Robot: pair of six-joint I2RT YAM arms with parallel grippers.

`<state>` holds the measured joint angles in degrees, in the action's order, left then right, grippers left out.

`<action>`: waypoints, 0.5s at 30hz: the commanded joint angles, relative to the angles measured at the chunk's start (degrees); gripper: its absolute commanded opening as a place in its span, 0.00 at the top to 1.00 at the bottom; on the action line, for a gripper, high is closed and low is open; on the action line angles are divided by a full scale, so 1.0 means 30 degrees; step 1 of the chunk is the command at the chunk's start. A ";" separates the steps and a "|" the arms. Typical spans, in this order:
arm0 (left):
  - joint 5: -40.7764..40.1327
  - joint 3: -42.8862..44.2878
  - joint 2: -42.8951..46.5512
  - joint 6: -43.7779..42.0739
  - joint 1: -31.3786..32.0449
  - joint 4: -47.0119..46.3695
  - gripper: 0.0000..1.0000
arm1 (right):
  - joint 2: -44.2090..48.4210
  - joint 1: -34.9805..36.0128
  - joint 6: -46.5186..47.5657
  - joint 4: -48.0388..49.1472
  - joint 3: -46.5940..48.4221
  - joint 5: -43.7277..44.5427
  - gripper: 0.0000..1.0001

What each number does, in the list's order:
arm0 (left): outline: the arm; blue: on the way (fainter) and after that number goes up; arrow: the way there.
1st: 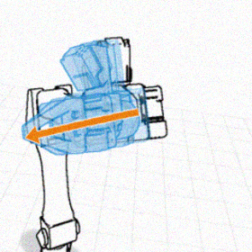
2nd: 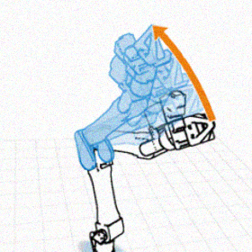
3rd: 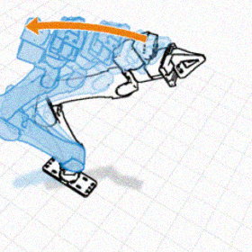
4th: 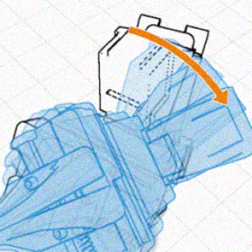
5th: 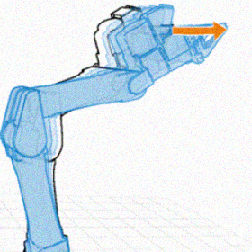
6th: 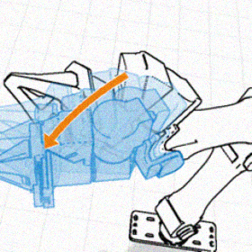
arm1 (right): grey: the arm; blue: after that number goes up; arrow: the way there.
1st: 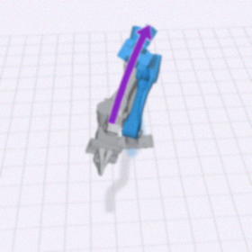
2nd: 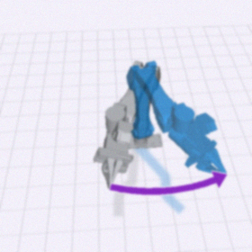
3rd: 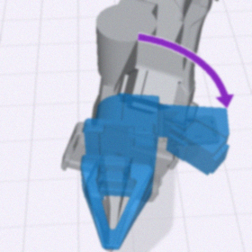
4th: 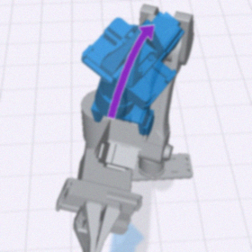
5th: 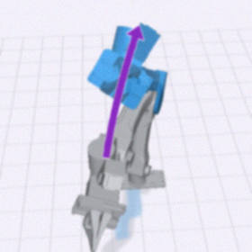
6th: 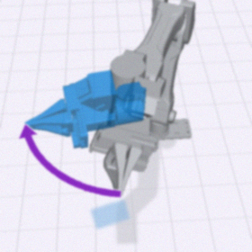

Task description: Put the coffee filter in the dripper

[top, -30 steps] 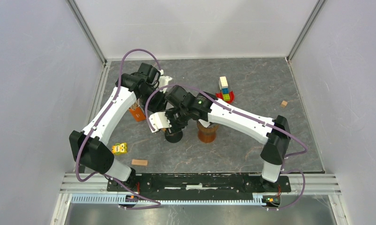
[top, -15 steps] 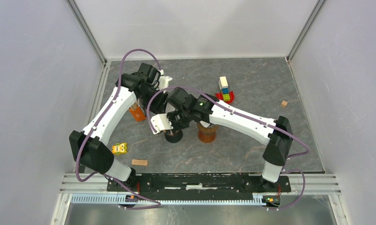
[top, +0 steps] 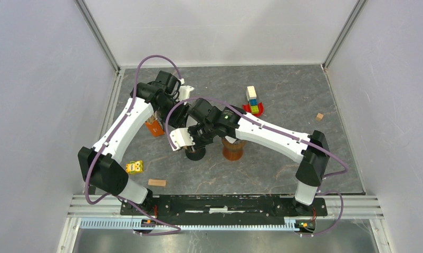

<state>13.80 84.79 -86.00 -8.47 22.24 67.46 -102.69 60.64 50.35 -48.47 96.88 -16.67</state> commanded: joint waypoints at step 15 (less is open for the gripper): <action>-0.0294 0.1478 0.0380 -0.1045 0.0028 0.0145 0.27 | 0.2516 -0.0028 0.0464 -0.0645 0.0654 0.1224 0.24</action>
<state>13.47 86.41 -86.00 -8.54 22.26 67.61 -99.31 60.64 50.76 -49.41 97.49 -13.85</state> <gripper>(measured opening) 0.689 0.739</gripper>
